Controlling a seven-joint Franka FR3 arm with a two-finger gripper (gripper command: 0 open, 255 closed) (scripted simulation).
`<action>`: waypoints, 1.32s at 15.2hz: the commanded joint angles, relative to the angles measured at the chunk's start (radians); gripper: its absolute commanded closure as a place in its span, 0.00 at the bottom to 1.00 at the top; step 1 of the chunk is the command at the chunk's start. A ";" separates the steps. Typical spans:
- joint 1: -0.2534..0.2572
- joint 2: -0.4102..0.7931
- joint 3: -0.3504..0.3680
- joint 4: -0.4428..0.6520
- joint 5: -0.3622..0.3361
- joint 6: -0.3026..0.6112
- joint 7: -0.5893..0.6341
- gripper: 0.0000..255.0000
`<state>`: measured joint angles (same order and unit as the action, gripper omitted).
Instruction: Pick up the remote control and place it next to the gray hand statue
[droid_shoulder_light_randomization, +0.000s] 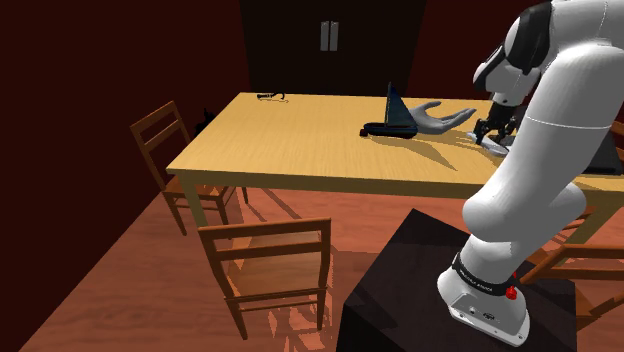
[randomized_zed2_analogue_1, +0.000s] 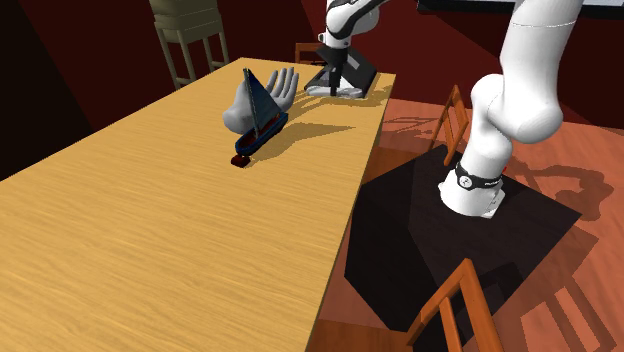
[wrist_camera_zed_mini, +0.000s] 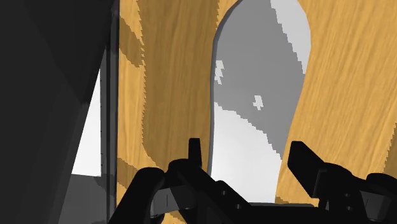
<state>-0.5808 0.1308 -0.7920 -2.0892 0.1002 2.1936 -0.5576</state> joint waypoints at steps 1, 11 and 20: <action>-0.006 0.020 0.003 -0.010 0.020 0.024 -0.015 1.00; -0.019 0.063 0.016 -0.034 0.063 0.078 -0.044 1.00; -0.011 0.039 0.008 -0.022 0.038 0.049 -0.027 0.00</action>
<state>-0.5962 0.1832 -0.7801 -2.1175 0.1520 2.2585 -0.5945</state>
